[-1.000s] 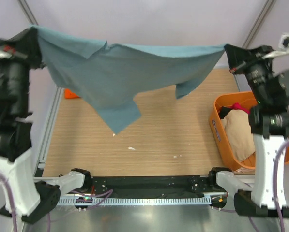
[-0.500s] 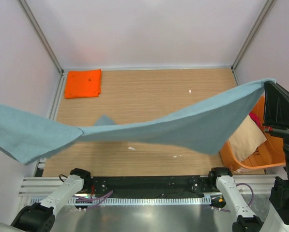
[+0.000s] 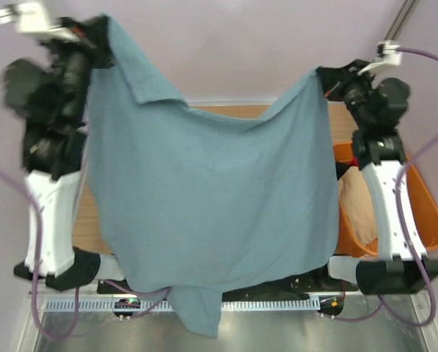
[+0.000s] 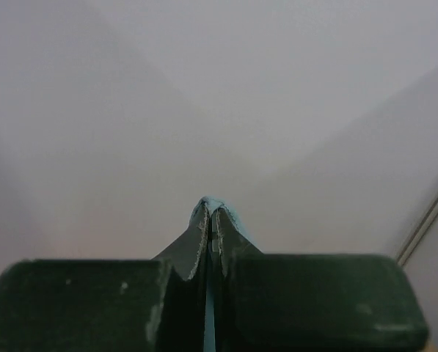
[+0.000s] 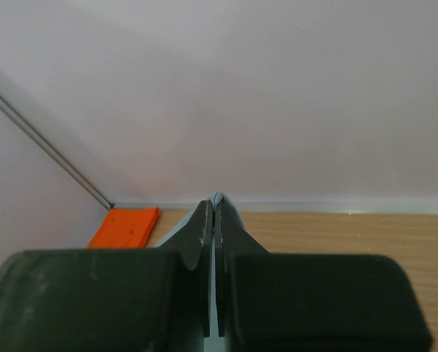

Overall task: Fold and stack the t-shirts
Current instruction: Flatten the tshirt out, then fold the tshirt

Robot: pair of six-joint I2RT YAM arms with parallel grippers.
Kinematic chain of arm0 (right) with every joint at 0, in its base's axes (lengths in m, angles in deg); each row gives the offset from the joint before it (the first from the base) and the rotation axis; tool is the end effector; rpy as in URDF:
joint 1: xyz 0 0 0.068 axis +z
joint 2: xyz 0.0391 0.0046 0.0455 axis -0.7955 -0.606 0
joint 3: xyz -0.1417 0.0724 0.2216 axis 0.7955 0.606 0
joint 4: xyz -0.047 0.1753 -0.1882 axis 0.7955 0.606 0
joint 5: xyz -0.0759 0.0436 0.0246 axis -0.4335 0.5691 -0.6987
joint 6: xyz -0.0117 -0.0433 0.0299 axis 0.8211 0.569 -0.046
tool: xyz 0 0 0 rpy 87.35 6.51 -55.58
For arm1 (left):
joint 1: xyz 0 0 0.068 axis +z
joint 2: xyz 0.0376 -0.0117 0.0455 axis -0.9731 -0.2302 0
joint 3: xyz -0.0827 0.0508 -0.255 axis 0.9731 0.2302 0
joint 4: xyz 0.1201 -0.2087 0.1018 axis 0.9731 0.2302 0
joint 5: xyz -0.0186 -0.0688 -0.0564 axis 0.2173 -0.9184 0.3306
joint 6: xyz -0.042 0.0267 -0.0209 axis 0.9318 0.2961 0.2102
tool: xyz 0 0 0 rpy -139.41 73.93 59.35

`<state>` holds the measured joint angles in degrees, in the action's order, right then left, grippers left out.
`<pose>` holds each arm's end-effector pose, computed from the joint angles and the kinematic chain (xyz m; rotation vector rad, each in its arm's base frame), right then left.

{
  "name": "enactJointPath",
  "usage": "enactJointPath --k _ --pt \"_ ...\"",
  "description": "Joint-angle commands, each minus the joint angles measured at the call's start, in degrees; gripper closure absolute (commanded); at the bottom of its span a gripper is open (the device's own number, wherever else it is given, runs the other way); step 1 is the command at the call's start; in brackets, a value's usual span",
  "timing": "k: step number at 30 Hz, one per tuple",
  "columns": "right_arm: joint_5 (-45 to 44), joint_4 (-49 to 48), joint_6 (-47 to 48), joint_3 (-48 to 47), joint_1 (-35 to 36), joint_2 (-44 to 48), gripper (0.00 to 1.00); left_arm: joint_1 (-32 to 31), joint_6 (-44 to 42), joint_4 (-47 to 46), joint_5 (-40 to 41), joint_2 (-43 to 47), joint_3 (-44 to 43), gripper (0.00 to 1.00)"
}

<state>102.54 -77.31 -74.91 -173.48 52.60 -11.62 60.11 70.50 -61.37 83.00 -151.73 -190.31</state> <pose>0.2475 0.0094 0.5113 0.0431 1.3645 0.5402 0.1658 -0.0456 0.6474 -0.0401 1.0696 -0.3788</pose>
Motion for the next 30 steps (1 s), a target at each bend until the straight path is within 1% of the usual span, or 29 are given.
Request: enactJointPath --k 1,2,3,5,6,7,10,11,12,14,15,18,19,21,22,25,26,30 --pt "1.44 -9.94 -0.86 6.28 0.1 -4.05 0.99 -0.03 -4.98 0.61 4.67 -4.0 9.18 1.0" --pt "1.79 -12.23 -1.65 8.05 0.1 -6.33 0.99 0.14 -5.42 -1.51 5.03 -3.74 13.04 1.0" --pt "1.96 -14.17 -2.18 9.46 0.1 -7.92 0.99 0.4 -5.42 -2.84 6.25 -3.65 19.87 1.0" --pt "2.75 -15.86 -1.22 11.48 0.1 -10.91 0.99 0.84 -5.42 -5.48 6.35 -4.35 24.74 1.0" --pt "2.76 -16.3 -0.87 11.93 0.1 -14.23 0.99 1.11 -6.29 -6.79 6.87 -4.79 29.38 1.0" --pt "2.76 -18.04 -0.43 13.24 0.1 -15.57 0.99 1.28 -6.56 -10.29 6.88 -6.44 32.21 1.0" --pt "2.93 -20.07 0.98 13.78 0.1 -22.41 0.99 2.51 -7.27 -12.43 6.7 -10.66 36.63 1.0" --pt "3.28 -19.9 1.85 13.17 0.1 -24.09 0.99 2.69 -7.18 -12.78 6.87 -13.64 36.98 1.0" --pt "3.46 -19.38 2.04 12.38 0.1 -27.93 0.99 2.87 -7.1 -13.22 6.88 -15.49 37.33 1.0" --pt "3.98 -18.68 2.12 9.75 0.01 -31.21 0.99 2.96 -7.44 -14.8 6.79 -18.49 37.17 1.0" --pt "4.07 -18.15 2.39 8.78 0.01 -33.05 0.99 2.96 -7.53 -14.98 6.7 -21.89 36.47 1.0" --pt "4.69 -17.53 2.39 5.44 0.01 -38.24 0.99 2.96 -8.32 -14.46 6.35 -27.97 32.16 1.0" --pt "5.12 -16.31 2.48 3.17 0.01 -40.69 0.99 2.96 -8.41 -12.89 6.52 -29.47 29.11 1.0" --pt "5.57 -14.46 3.26 0.69 0.01 -42.73 0.99 2.96 -8.5 -10.77 7.14 -32.28 26.37 1.0" --pt "5.66 -13.32 3.44 -1.15 0.01 -43.7 0.99 2.96 -8.33 -9.37 7.57 -32.65 25.66 1.0" --pt "5.83 -11.39 3.27 -4.58 0.01 -46.6 0.99 2.96 -7.27 -9.09 10.03 -31.95 25.65 1.0" --pt "5.83 -10.94 3.09 -5.29 0.01 -47.39 0.99 2.96 -6.31 -8.74 12.39 -31.51 26.0 1.0" --pt "3.9 -5.85 2.13 -9.85 -0.08 -48.97 0.99 2.96 -0.35 -5.58 14.95 -28.35 26.96 1.0"
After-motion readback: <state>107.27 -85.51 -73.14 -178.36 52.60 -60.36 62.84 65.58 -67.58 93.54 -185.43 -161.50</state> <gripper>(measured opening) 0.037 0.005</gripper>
